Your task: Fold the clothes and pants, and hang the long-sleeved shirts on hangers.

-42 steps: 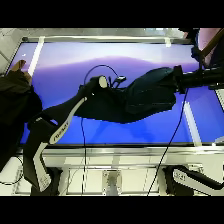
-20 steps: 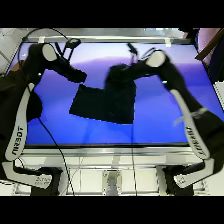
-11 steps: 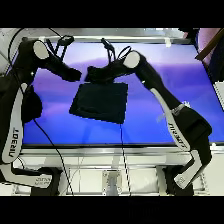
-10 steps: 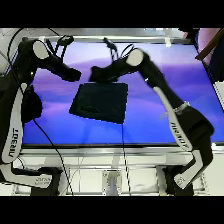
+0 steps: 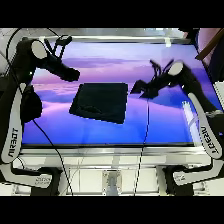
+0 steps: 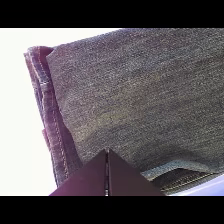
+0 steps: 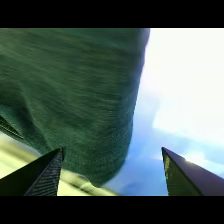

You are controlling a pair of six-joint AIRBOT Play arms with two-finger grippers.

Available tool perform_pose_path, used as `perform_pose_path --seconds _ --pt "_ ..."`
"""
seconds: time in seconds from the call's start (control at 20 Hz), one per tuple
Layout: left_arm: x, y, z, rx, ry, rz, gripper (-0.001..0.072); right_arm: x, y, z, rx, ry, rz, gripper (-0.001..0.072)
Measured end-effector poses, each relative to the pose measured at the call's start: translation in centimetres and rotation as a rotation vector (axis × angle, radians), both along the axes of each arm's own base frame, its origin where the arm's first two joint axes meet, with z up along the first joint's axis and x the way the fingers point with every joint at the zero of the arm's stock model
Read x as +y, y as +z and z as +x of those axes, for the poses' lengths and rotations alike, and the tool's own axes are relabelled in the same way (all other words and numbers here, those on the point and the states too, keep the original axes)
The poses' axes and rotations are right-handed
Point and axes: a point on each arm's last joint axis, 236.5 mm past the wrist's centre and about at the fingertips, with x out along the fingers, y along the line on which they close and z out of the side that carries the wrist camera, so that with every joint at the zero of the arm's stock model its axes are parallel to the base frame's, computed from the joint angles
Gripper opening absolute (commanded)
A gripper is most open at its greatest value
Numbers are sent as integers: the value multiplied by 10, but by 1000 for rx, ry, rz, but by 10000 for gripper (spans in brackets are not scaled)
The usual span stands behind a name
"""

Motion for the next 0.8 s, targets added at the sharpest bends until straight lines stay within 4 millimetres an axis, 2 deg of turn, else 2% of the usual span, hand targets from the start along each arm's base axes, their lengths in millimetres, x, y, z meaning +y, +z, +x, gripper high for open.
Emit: perform_pose_path --seconds 0.15,0.3,0.45,0.5,0.55,0.6,0.7,0.8 --pt "0 0 0 0 0 0 14 25 -40 -5 80 -22 140 694" --pt "-1 0 0 1 0 -2 14 43 -72 -7 132 -30 188 693" --pt "-2 0 -1 2 -1 -7 13 64 -87 -6 141 -21 231 668" --pt "-2 0 0 2 -1 -8 14 71 -87 -3 124 -13 246 569" --pt "-2 0 -1 2 -1 -8 13 79 -87 -1 107 -3 256 268" --pt "-2 0 -1 2 -1 -9 14 84 -85 4 86 1 262 68" --pt "-2 0 -1 5 -2 -9 13 92 -73 18 30 9 280 42" --pt "-2 0 -2 10 -3 -9 13 88 -53 31 -20 25 292 42"
